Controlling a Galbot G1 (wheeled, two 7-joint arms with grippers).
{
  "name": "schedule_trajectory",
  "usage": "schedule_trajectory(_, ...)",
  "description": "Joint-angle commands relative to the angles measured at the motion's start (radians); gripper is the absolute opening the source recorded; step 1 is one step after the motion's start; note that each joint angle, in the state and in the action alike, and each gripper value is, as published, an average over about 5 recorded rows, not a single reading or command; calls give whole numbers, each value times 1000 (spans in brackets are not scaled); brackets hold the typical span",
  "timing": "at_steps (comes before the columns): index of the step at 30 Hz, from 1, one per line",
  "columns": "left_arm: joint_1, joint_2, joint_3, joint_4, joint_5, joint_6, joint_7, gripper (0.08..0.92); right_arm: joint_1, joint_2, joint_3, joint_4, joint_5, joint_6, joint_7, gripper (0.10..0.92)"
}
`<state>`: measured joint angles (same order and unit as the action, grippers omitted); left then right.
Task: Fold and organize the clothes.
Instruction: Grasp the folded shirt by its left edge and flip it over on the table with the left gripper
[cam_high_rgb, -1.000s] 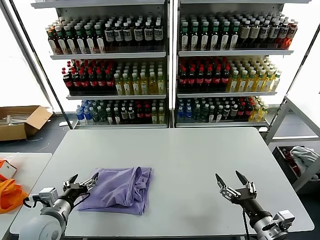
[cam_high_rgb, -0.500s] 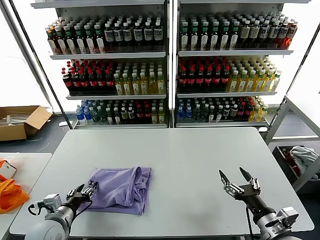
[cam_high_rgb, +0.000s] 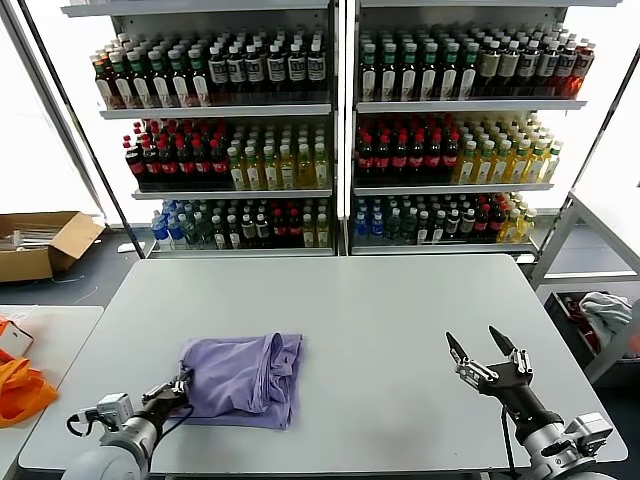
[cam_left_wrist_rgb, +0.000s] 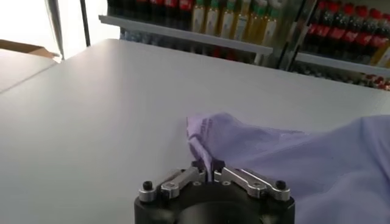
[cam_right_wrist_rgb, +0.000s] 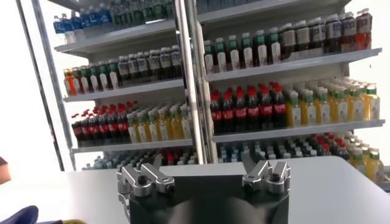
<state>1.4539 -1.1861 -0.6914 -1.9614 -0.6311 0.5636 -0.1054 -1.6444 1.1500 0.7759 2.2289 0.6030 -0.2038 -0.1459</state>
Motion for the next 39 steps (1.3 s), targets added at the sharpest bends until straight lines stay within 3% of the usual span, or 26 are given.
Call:
schedule_trajectory(1,55,99,-485,26,-26,-36,67,113,-4,-2,5,-2,4,7,-2,823)
schedule_trajectory(5,86,215,-643,70,-95,-26,98,112,4,2,-16,-13,4,11,-4,823)
schedule_trajectory(9,90,291,-671,68,-125,-14,102,112,13,4,-39,-19,3,15,-5,823)
schedule_trajectory(15,76,275,-571,-114,-142,12,57,112,15,7,-44,-20,4,24,-7,823)
schedule_trajectory(18,80,219,-413,-224,-126,13,15,112,3,5,-33,-20,5,32,-10,823)
schedule_trajectory(21,77,149,-163,-270,-51,-15,-27,112,-6,7,-25,-22,5,38,-12,823)
schedule_trajectory(29,-64,44,482,-115,243,-167,-73,112,-26,25,5,0,1,30,-10,823)
schedule_trajectory(34,-202,-1,673,-6,166,-185,-75,113,-47,35,6,24,-5,13,-7,823)
schedule_trajectory(39,-308,-65,709,55,-103,-196,-149,119,-67,39,-27,41,-18,-7,5,823)
